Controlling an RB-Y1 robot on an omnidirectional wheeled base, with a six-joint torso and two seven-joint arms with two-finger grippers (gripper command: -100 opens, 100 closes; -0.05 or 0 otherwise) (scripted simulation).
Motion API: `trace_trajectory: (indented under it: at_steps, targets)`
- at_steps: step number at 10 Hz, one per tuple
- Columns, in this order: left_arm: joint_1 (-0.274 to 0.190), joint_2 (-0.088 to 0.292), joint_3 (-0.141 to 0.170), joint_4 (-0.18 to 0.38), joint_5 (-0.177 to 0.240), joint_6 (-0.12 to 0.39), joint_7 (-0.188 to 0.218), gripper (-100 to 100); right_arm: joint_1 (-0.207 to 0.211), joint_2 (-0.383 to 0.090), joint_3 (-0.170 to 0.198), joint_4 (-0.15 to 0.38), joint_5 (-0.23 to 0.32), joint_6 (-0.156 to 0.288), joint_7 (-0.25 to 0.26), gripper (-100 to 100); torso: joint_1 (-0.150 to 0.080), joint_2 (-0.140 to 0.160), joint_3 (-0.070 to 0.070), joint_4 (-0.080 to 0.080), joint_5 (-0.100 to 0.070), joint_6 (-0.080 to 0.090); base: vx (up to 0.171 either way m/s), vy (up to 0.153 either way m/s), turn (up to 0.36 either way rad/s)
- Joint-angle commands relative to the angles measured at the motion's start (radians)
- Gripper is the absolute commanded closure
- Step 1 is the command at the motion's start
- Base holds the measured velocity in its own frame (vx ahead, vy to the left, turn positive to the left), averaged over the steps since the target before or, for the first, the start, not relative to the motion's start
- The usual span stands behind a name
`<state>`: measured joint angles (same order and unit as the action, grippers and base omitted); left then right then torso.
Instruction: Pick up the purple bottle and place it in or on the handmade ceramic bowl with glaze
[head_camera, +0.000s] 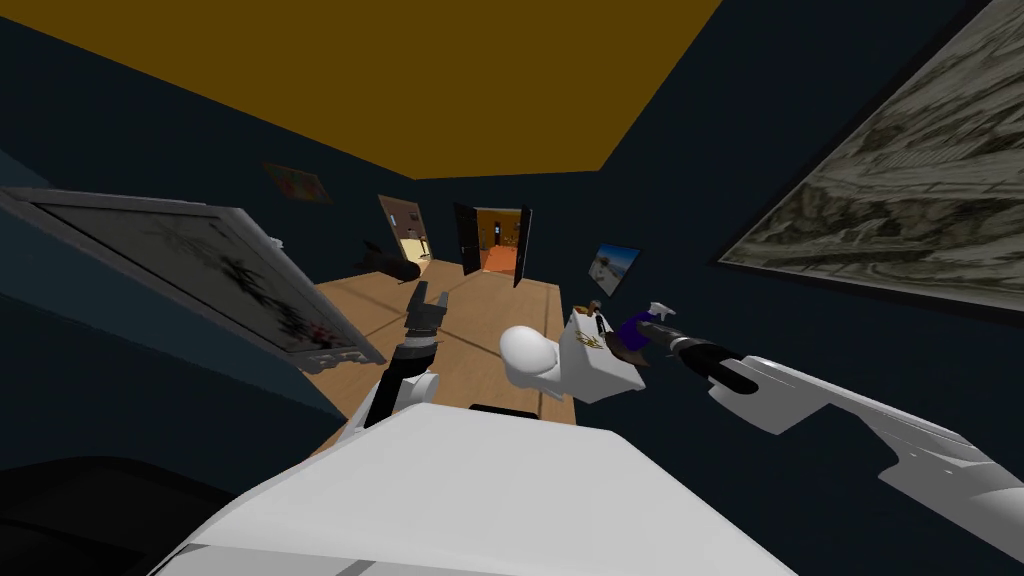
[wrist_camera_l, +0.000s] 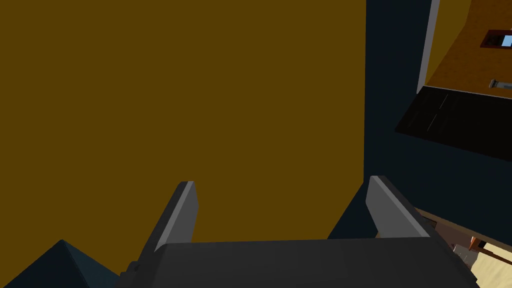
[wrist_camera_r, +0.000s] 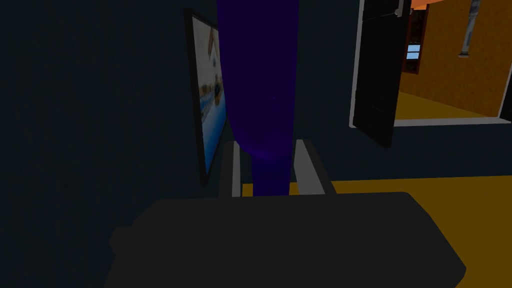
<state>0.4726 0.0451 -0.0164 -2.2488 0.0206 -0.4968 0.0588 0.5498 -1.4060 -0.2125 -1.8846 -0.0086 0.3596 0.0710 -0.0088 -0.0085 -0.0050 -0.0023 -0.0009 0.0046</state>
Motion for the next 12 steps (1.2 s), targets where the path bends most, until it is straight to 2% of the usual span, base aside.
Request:
trace_trajectory:
  at_steps: [1,3,4,5,9,10,11,12]
  targets:
    - [0.000,0.000,0.000,0.000,0.000,0.000,0.000,0,0.025,-0.009,-0.017,-0.028,-0.002,0.027,-0.010,100,0.000,0.000,0.000,0.000,0.000,0.000,0.216,-0.025,-0.223]
    - [0.000,0.000,0.000,0.000,0.000,0.000,0.000,0,0.048,-0.014,-0.034,-0.054,-0.001,0.052,-0.018,100,-0.001,-0.002,-0.001,0.000,-0.001,0.001,0.210,-0.024,-0.249]
    - [0.000,0.000,0.000,0.000,0.000,0.000,0.000,0,0.041,-0.014,-0.030,-0.048,-0.002,0.043,-0.015,100,-0.002,0.000,0.000,0.000,-0.001,0.002,0.081,-0.006,-0.056]
    - [0.000,0.000,0.000,0.000,0.000,0.000,0.000,0,0.042,-0.014,-0.031,-0.049,-0.001,0.046,-0.015,-100,-0.001,0.005,0.002,0.000,-0.001,0.000,0.015,-0.002,0.010]
    - [-0.001,0.000,0.000,0.000,0.000,0.000,0.000,0,0.042,-0.014,-0.031,-0.049,-0.001,0.046,-0.015,-100,0.000,0.012,0.007,0.002,-0.001,0.000,0.002,0.000,0.000]
    - [-0.001,0.000,0.000,0.000,0.000,0.000,0.000,0,0.042,-0.014,-0.031,-0.049,-0.001,0.046,-0.015,0,0.000,0.012,0.007,0.002,-0.001,0.000,0.000,0.000,0.000]
    - [-0.001,0.000,0.000,0.000,0.000,0.000,0.000,0,0.052,-0.062,-0.048,-0.015,-0.044,0.012,-0.015,-100,0.000,0.012,0.007,0.002,-0.001,0.000,0.001,0.032,-0.067]
    - [0.000,0.000,0.000,0.000,0.000,0.000,0.000,0,0.057,-0.086,-0.056,0.001,-0.065,-0.005,-0.015,-100,0.002,0.012,0.007,0.002,0.000,0.000,0.011,0.070,-0.081]
